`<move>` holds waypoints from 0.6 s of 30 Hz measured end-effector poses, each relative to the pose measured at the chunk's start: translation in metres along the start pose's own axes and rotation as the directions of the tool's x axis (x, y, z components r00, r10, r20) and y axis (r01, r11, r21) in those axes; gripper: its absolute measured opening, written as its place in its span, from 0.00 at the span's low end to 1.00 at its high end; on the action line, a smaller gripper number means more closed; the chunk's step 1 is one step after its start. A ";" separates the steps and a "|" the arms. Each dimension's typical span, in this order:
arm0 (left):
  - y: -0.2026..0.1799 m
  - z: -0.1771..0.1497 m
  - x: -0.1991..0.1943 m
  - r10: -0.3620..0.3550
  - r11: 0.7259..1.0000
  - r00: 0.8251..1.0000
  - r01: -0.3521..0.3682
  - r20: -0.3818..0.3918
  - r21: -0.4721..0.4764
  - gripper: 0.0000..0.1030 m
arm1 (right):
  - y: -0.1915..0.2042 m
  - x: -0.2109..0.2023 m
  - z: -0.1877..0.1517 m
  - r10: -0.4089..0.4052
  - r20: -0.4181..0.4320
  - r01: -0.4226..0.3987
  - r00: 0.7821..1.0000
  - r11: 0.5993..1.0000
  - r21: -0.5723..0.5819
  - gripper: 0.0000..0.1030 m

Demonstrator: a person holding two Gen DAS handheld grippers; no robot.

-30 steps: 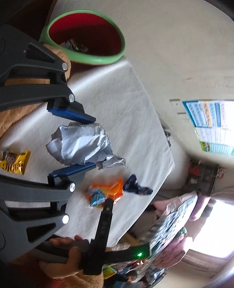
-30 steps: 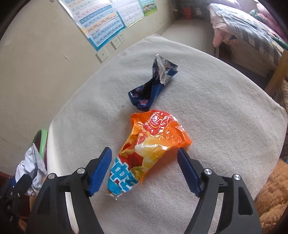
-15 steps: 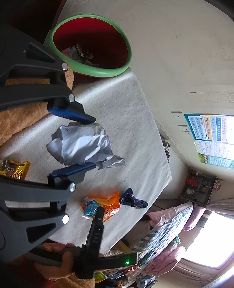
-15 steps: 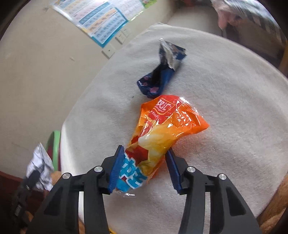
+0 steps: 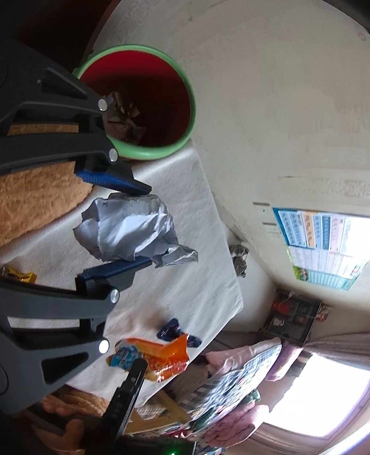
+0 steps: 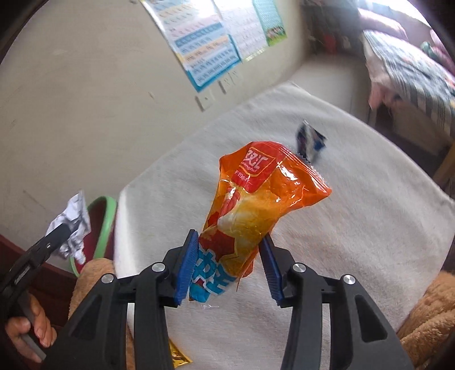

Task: Collect trash
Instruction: 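Lift the white paper and chip bag and carry both toward the red bucket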

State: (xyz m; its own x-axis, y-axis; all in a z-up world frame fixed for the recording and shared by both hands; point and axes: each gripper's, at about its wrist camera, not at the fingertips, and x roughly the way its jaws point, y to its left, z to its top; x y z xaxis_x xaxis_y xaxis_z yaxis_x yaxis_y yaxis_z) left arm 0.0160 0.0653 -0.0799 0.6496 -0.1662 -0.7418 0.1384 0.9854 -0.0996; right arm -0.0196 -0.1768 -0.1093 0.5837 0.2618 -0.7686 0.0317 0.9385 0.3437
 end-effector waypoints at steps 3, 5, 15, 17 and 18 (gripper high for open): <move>0.008 0.003 -0.002 0.011 1.000 1.000 -0.011 0.010 -0.016 0.42 | 0.013 -0.007 0.001 0.013 0.018 -0.013 1.000 1.000 -0.028 0.42; 0.014 0.004 -0.003 0.012 1.000 1.000 -0.011 0.017 -0.025 0.42 | 0.021 -0.009 0.002 0.022 0.022 -0.021 1.000 0.999 -0.046 0.42; 0.036 0.005 -0.005 0.031 0.998 0.999 -0.029 0.032 -0.055 0.42 | 0.063 -0.006 0.013 0.070 0.017 -0.067 0.997 0.992 -0.109 0.42; 0.041 0.005 -0.005 0.035 0.998 0.999 -0.033 0.034 -0.061 0.42 | 0.072 -0.004 0.015 0.076 0.011 -0.074 0.997 0.989 -0.126 0.42; 0.045 0.005 -0.005 0.032 0.997 0.999 -0.029 0.036 -0.068 0.42 | 0.077 -0.003 0.015 0.081 0.008 -0.079 0.997 0.988 -0.136 0.42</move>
State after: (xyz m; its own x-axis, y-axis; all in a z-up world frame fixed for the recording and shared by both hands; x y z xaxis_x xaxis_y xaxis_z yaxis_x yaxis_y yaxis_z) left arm 0.0224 0.1106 -0.0776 0.6803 -0.1359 -0.7202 0.0682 0.9901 -0.1225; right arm -0.0061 -0.1084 -0.0724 0.5906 0.3353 -0.7340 -0.1254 0.9367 0.3269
